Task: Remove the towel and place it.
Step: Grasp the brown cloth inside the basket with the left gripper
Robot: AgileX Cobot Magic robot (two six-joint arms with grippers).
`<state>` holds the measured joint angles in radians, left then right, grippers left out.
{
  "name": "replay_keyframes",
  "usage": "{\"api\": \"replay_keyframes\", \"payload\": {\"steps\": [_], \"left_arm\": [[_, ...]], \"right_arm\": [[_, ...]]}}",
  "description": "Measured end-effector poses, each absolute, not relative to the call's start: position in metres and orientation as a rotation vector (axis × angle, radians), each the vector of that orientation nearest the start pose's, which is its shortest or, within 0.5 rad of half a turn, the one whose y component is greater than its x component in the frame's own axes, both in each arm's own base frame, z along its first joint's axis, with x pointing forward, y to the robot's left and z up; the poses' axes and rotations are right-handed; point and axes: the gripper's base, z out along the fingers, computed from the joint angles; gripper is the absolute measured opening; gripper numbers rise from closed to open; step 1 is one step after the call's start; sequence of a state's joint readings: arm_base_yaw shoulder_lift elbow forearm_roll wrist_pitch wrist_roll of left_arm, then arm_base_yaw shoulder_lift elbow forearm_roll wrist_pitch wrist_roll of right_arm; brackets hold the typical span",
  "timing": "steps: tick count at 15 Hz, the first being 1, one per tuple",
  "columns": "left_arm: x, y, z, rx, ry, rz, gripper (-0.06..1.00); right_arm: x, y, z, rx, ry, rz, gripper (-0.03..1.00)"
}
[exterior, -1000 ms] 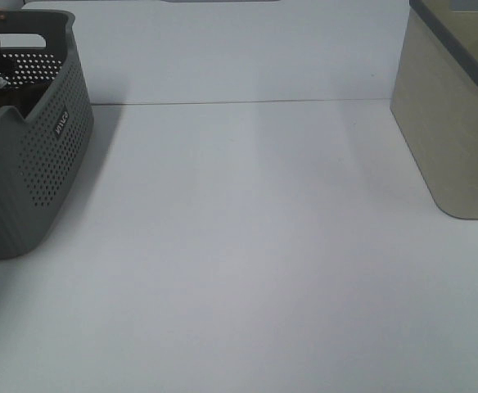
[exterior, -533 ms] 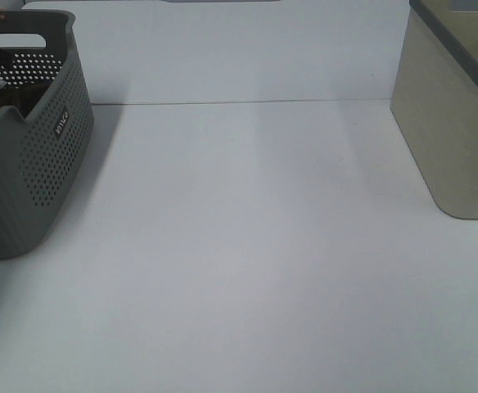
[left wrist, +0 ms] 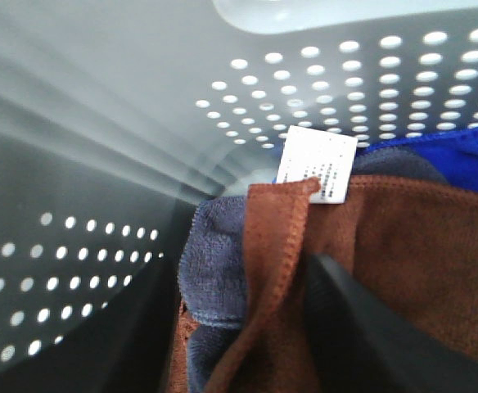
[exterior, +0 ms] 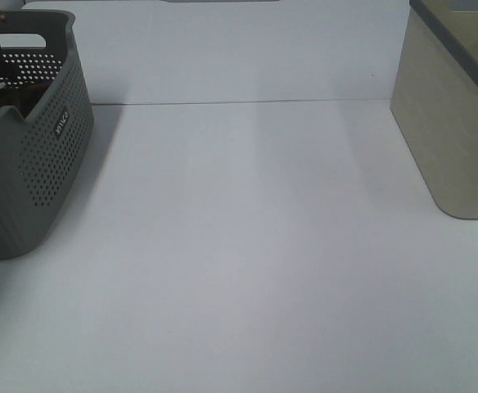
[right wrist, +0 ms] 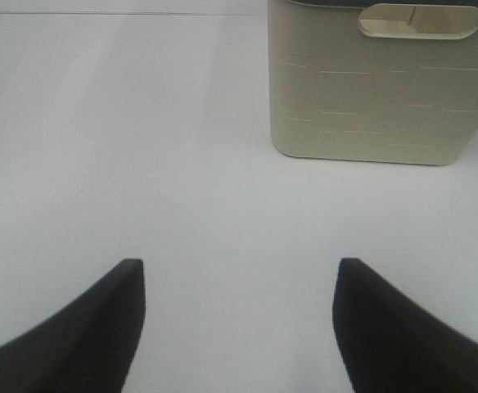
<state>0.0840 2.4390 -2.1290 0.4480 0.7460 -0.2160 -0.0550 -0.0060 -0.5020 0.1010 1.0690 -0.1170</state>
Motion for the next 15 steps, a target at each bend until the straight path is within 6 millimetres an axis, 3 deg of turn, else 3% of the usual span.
{"api": "replay_keyframes", "payload": {"steps": [1,4,6,13,15], "left_arm": [[0.539,0.072,0.173,-0.078,2.487,0.459,0.43],[0.539,0.072,0.173,-0.077,2.487,0.46,0.13],[0.539,0.072,0.173,-0.065,2.488,0.464,0.0],[0.538,0.072,0.174,-0.064,2.487,0.462,0.0],[0.535,0.071,0.2,-0.087,2.442,0.434,0.0]], "right_arm": [[-0.006,0.008,0.277,-0.069,2.039,0.013,0.63],[-0.006,0.008,0.277,-0.069,2.039,0.012,0.63],[-0.006,0.008,0.277,-0.069,2.039,0.012,0.63],[-0.006,0.008,0.277,-0.069,2.039,0.012,0.63],[-0.006,0.008,0.277,-0.069,2.039,0.012,0.63]]}}
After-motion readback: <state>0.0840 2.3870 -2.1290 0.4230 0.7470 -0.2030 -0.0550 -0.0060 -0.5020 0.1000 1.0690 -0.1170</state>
